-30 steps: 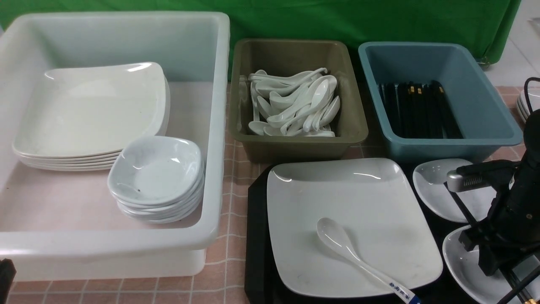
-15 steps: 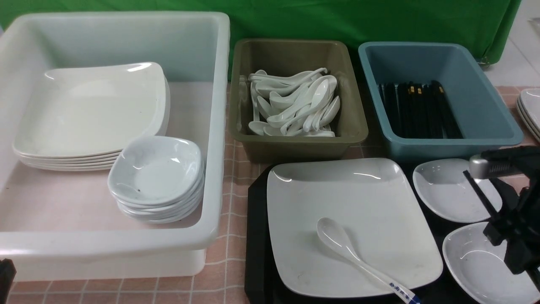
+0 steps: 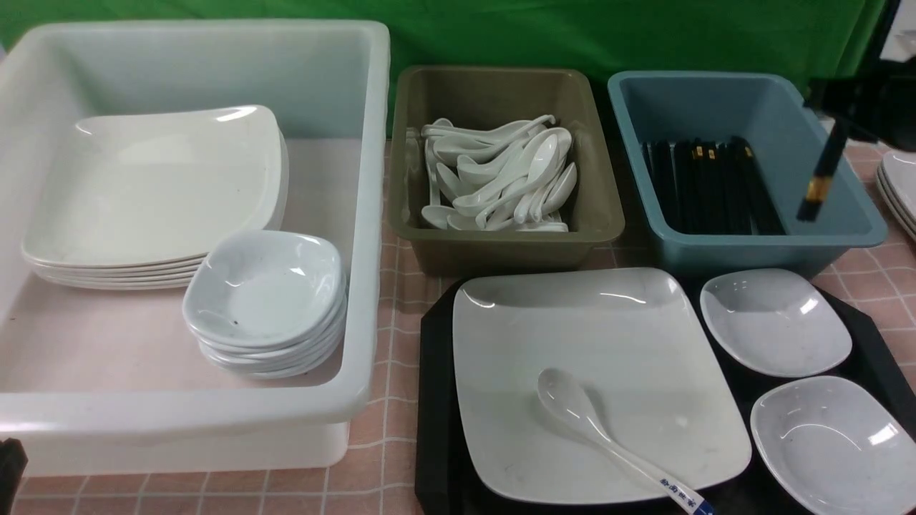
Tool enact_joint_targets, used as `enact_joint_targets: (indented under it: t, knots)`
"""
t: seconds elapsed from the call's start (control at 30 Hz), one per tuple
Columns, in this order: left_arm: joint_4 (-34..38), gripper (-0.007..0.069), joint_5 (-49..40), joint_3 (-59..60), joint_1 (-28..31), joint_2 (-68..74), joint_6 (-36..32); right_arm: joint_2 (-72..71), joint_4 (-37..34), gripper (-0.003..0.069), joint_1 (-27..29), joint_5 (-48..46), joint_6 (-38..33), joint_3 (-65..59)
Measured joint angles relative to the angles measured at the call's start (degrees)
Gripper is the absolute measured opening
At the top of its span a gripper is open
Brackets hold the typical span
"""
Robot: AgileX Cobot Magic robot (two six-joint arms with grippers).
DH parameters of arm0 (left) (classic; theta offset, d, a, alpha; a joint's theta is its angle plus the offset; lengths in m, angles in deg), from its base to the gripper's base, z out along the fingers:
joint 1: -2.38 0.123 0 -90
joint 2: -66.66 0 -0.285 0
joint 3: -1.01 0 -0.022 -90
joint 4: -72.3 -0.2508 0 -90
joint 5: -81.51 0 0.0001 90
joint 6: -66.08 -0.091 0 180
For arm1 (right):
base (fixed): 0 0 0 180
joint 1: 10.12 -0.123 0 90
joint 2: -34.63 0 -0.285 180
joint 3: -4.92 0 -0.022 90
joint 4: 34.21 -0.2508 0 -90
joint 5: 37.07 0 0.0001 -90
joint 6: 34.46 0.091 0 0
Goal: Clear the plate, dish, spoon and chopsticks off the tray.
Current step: Use the right arm to put the chopsticks into the small storage box on the right, then use the right arm to grab a soup spoon from the plate
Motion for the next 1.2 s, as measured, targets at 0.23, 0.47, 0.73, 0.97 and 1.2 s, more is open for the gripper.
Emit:
enact_joint_targets:
  t: [0.23,0.47,0.73,0.97,1.2]
  knots:
    - [0.00,0.0020,0.00,0.00,0.00,0.00,0.00,18.92,0.00,0.0163,0.00,0.59,0.00,16.68]
    - [0.00,0.0020,0.00,0.00,0.00,0.00,0.00,31.84,0.00,0.0335,0.00,-9.72,0.22,27.33]
    - [0.00,0.0020,0.00,0.00,0.00,0.00,0.00,28.53,0.01,0.0421,0.00,-32.06,-3.55,33.18]
    - [0.00,0.0020,0.00,0.00,0.00,0.00,0.00,16.01,-1.21,0.0043,-0.59,-65.17,-9.48,35.07]
    - [0.00,0.0020,0.00,0.00,0.00,0.00,0.00,4.41,-10.08,0.0030,-3.61,-65.06,-12.51,18.77]
